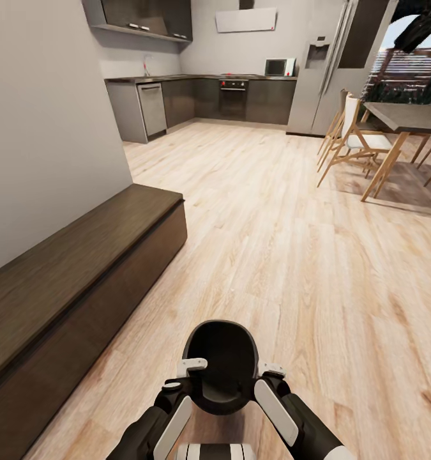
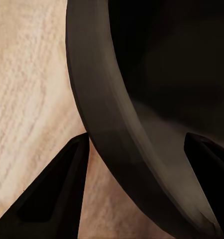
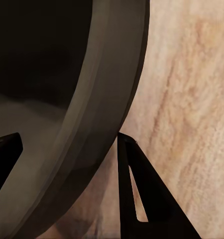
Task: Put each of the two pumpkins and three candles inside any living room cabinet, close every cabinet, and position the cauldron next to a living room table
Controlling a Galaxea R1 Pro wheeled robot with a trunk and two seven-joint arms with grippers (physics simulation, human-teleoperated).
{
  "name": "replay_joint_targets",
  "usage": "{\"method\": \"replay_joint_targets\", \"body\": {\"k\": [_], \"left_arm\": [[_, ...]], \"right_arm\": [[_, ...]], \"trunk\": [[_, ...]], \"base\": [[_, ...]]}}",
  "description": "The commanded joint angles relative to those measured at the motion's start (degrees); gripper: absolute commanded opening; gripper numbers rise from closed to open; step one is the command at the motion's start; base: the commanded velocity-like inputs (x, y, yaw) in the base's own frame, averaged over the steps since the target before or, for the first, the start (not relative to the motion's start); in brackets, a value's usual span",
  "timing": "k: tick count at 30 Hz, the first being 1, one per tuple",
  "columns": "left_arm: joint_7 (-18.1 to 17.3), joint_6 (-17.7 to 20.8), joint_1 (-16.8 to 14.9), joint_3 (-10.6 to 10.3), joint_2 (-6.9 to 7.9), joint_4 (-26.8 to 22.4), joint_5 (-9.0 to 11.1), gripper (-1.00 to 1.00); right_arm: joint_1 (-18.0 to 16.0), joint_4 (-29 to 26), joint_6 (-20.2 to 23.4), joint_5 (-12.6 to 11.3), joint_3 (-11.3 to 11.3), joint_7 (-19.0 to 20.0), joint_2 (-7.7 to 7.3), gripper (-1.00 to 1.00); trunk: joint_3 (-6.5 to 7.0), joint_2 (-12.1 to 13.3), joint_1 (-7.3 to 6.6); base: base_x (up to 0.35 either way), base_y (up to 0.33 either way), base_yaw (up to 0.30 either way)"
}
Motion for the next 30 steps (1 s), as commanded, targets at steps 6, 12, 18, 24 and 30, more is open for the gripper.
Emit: {"method": "replay_joint_targets", "body": {"k": [6,12,18,24,30], "left_arm": [[0.5,0.07,-0.03,-0.15,0.0,-0.04,1.0,-1.0],[0.5,0.09,-0.03,-0.15,0.0,-0.02,1.0,-1.0],[0.5,0.09,-0.03,-0.15,0.0,-0.02,1.0,-1.0],[0.5,0.09,-0.03,-0.15,0.0,-0.02,1.0,-1.0],[0.5,0.04,-0.03,-0.15,0.0,-0.01,1.0,-1.0]], "right_arm": [[-0.06,-0.14,-0.76,-0.71,0.33,-0.41,-0.01,-1.0],[-0.06,-0.18,-0.82,-0.79,0.24,-0.41,-0.01,-1.0],[-0.06,-0.2,-0.82,-0.8,0.1,-0.41,0.03,-1.0],[-0.06,-0.26,-0.79,-0.81,0.07,-0.41,0.07,-1.0],[-0.06,-0.29,-0.82,-0.8,0.07,-0.41,0.07,-1.0]], "trunk": [[1.29,0.06,-0.17],[2.62,0.14,-0.32],[3.95,0.22,-0.48],[5.12,1.79,-1.38],[6.2,4.19,-2.69]], "base": [[0.0,0.0,0.0],[0.0,0.0,0.0],[0.0,0.0,0.0],[0.0,0.0,0.0],[0.0,0.0,0.0]]}}
